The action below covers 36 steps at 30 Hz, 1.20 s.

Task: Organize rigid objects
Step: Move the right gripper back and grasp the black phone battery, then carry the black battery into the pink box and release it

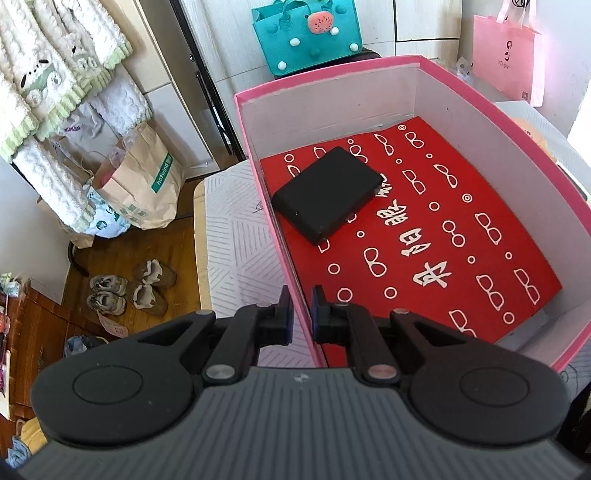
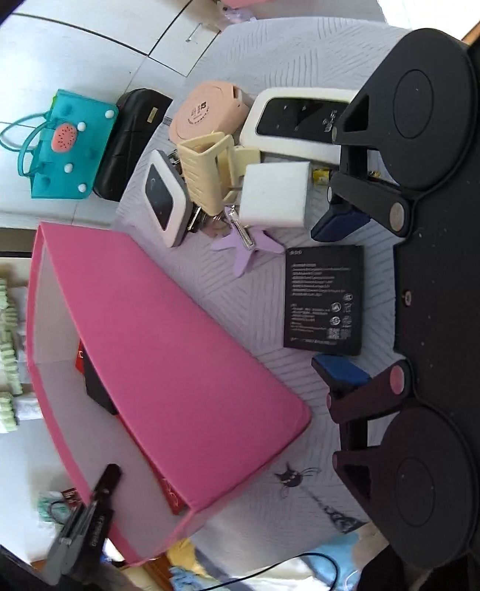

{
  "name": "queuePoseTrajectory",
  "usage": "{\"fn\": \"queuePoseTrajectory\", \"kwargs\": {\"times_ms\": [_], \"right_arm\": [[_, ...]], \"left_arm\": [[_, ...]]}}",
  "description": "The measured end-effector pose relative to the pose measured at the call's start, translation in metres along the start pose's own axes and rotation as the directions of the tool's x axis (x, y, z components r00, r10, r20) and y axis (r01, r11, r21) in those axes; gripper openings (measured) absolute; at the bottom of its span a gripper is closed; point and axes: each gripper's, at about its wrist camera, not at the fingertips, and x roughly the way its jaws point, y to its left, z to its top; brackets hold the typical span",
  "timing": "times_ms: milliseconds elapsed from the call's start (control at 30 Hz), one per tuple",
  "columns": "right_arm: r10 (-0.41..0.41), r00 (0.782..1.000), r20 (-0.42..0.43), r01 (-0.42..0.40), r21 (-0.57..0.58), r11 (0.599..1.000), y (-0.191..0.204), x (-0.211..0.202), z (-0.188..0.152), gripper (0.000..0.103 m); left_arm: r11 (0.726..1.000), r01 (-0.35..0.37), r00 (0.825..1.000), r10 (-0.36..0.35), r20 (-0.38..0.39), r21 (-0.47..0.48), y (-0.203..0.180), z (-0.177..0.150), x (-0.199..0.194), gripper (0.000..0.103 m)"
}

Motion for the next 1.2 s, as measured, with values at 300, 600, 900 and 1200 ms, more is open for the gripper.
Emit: {"fn": "queuePoseTrajectory", "kwargs": {"times_ms": [300,600,900,1200], "right_arm": [[-0.049,0.999,-0.004,0.049,0.010,0.999,0.004,-0.010,0.002,0.067],[-0.134,0.987,0.087,0.132,0.027,0.991,-0.004,-0.054,0.018,0.067],[-0.030,0.956,0.291,0.073,-0.140,0.988,0.012,-0.095,0.089,0.067],[-0.008,0.989,0.145,0.081,-0.503,0.861,0.059,0.000,0.162,0.067]], "left_arm": [[1.000,0.004,1.000,-0.004,-0.002,0.006,0.000,0.000,0.001,0.009],[1.000,0.018,1.000,-0.018,-0.001,0.004,0.002,0.000,0.000,0.009],[0.998,0.051,0.998,-0.051,-0.023,-0.020,0.008,0.002,0.002,0.010],[0.993,0.072,0.997,-0.073,-0.008,-0.097,0.013,-0.002,-0.002,0.010]]}}
